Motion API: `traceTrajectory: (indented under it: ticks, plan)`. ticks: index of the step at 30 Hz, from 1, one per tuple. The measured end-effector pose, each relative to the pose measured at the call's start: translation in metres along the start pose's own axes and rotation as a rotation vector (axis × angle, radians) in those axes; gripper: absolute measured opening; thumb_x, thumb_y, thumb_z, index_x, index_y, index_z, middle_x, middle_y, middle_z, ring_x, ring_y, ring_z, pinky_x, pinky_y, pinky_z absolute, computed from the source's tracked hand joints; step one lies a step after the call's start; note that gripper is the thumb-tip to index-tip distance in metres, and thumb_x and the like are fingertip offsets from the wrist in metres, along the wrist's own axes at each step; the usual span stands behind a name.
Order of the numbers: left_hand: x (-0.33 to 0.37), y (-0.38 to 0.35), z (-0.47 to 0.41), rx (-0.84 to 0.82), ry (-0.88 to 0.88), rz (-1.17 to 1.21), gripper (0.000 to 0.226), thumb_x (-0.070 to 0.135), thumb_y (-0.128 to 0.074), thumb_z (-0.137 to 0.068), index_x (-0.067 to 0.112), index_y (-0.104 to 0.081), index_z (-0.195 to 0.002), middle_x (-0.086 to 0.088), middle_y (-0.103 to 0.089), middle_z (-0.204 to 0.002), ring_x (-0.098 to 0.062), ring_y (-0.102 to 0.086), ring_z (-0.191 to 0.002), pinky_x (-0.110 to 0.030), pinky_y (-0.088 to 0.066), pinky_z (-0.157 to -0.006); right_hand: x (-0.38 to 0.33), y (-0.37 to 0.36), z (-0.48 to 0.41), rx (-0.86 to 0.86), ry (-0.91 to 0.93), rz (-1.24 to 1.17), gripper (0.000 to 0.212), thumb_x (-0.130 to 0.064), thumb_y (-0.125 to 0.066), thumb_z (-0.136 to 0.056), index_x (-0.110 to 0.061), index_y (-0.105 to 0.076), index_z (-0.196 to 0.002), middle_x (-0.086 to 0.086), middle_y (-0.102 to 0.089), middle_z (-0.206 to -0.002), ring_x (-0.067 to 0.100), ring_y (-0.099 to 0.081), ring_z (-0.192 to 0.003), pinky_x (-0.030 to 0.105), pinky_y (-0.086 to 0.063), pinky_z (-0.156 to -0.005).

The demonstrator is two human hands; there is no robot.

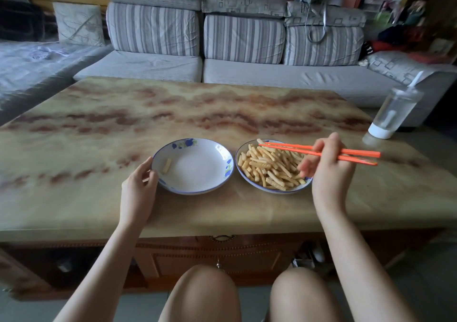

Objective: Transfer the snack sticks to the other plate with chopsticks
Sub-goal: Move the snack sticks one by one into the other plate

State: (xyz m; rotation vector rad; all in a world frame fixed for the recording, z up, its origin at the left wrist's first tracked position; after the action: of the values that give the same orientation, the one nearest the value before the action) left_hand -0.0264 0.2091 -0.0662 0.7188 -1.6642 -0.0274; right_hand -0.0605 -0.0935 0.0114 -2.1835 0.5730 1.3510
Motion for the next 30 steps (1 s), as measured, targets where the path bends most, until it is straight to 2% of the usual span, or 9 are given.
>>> traceTrajectory:
  ticks: [4,8,14,17,22,26,30]
  plan:
    - [0.001,0.000,0.001,0.000,-0.005,0.007,0.039,0.013,-0.047,-0.094,0.019,-0.057,-0.131,0.012,-0.057,-0.099,-0.005,-0.052,-0.089,-0.020,-0.035,-0.079,0.003,0.018,-0.004,0.027,-0.005,-0.007,0.040,-0.028,-0.034,-0.104,-0.012,-0.046,-0.069,0.010,-0.048,-0.039,0.018,-0.043,-0.031,0.019,-0.032,-0.034]
    - [0.000,-0.001,0.001,-0.003,0.002,0.009,0.039,0.013,-0.047,-0.094,0.020,-0.058,-0.130,0.011,-0.059,-0.099,-0.007,-0.053,-0.089,-0.021,-0.035,-0.078,0.006,0.019,-0.001,-0.001,0.047,0.040,0.040,-0.027,-0.033,-0.104,-0.011,-0.047,-0.070,0.032,-0.047,-0.052,0.015,-0.043,-0.031,0.017,-0.032,-0.035]
    - [-0.001,0.000,0.000,-0.001,0.005,0.010,0.038,0.014,-0.048,-0.094,0.020,-0.057,-0.131,0.008,-0.060,-0.100,-0.008,-0.054,-0.090,-0.023,-0.037,-0.078,-0.001,0.019,0.002,-0.010,0.077,0.025,0.037,-0.026,-0.033,-0.104,-0.008,-0.047,-0.075,0.038,-0.047,-0.057,0.015,-0.045,-0.032,0.017,-0.032,-0.035]
    - [0.000,0.000,-0.001,-0.001,0.004,0.010,0.039,0.014,-0.048,-0.094,0.020,-0.058,-0.131,0.008,-0.059,-0.099,-0.008,-0.054,-0.090,-0.023,-0.037,-0.078,-0.011,0.008,0.006,-0.035,0.091,-0.004,0.037,-0.025,-0.032,-0.105,-0.009,-0.046,-0.075,0.034,-0.047,-0.055,0.015,-0.044,-0.033,0.018,-0.032,-0.035]
    - [0.000,0.000,0.000,0.003,0.003,0.010,0.039,0.013,-0.047,-0.093,0.021,-0.058,-0.130,0.009,-0.061,-0.101,-0.006,-0.054,-0.090,-0.021,-0.036,-0.076,-0.007,-0.038,0.030,-0.228,-0.023,-0.069,0.040,-0.030,-0.034,-0.104,-0.013,-0.049,-0.072,0.005,-0.051,-0.041,0.018,-0.043,-0.033,0.021,-0.034,-0.036]
    - [0.000,-0.001,0.000,0.007,-0.002,0.006,0.040,0.012,-0.047,-0.092,0.022,-0.059,-0.129,0.014,-0.059,-0.096,-0.004,-0.053,-0.089,-0.013,-0.036,-0.067,0.002,-0.083,0.063,-0.412,-0.046,-0.035,0.040,-0.032,-0.037,-0.103,-0.013,-0.051,-0.070,0.009,-0.053,-0.044,0.025,-0.046,-0.035,0.027,-0.037,-0.038]
    - [-0.001,0.000,-0.001,0.007,0.012,0.007,0.039,0.012,-0.048,-0.092,0.020,-0.059,-0.129,0.013,-0.060,-0.096,-0.005,-0.053,-0.090,-0.019,-0.035,-0.075,0.007,-0.112,0.084,-0.524,-0.086,-0.056,0.039,-0.023,-0.039,-0.103,-0.012,-0.048,-0.066,0.015,-0.053,-0.045,0.021,-0.045,-0.032,0.020,-0.034,-0.035]
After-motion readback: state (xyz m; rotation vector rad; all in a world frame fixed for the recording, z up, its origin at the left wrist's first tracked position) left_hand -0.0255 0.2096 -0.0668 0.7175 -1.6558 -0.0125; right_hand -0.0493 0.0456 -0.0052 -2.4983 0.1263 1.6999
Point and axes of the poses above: each hand's wrist, its own z-axis away from the middle knuckle, its own y-axis out of the back of the hand, x = y × z, the point moved 1 cm from there along -z, towards the middle knuckle
